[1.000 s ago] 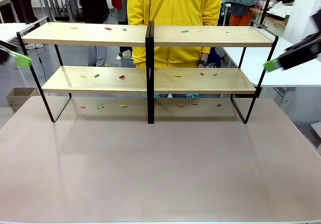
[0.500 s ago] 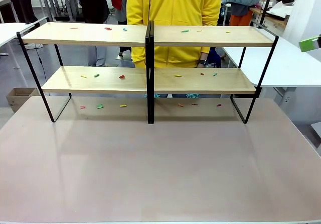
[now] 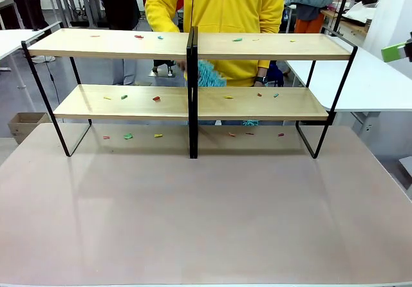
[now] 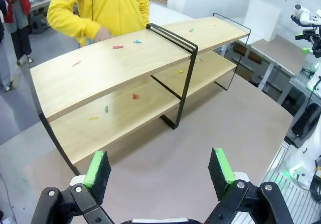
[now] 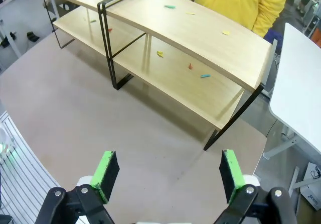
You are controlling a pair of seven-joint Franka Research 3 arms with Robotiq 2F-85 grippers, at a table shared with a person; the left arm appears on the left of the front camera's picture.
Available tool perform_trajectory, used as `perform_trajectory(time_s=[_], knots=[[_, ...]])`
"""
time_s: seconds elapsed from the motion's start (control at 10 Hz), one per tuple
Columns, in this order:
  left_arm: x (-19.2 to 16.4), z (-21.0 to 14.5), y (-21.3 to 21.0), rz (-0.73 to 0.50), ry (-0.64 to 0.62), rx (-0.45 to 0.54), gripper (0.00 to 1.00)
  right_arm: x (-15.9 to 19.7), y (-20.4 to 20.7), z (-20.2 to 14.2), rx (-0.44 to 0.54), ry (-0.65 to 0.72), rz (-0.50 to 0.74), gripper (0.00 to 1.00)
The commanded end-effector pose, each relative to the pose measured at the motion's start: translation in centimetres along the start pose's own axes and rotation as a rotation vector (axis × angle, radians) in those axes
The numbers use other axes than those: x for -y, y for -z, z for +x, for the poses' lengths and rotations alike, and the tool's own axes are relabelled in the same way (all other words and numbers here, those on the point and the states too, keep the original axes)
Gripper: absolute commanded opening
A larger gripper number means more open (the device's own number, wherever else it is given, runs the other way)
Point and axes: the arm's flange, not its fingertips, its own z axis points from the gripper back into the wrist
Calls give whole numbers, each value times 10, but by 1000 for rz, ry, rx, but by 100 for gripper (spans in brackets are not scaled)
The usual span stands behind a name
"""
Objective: Clean the shelves.
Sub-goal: Pick up the Duster when the human hands it over.
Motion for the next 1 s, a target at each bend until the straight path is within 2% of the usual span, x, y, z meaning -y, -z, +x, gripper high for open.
perform_trajectory(time_s=[0.0, 0.3, 0.5, 0.7, 0.8, 0.9], knots=[[35, -73, 19, 2, -15, -6, 100, 0, 14, -24, 32, -27, 13, 100], [34, -78, 16, 0, -13, -18, 100, 3, 14, -21, 83, 52, 0, 100], [35, -81, 15, -6, -12, -29, 100, 4, 15, -16, 95, 174, -30, 100], [34, -82, 16, -6, -18, -35, 100, 3, 16, -18, 99, 168, -37, 100], [33, -82, 19, 73, -53, -101, 100, 4, 19, -18, 95, 146, -64, 100], [-1, -7, 0, -12, -10, -37, 100, 17, 4, 5, 83, 149, -19, 100]])
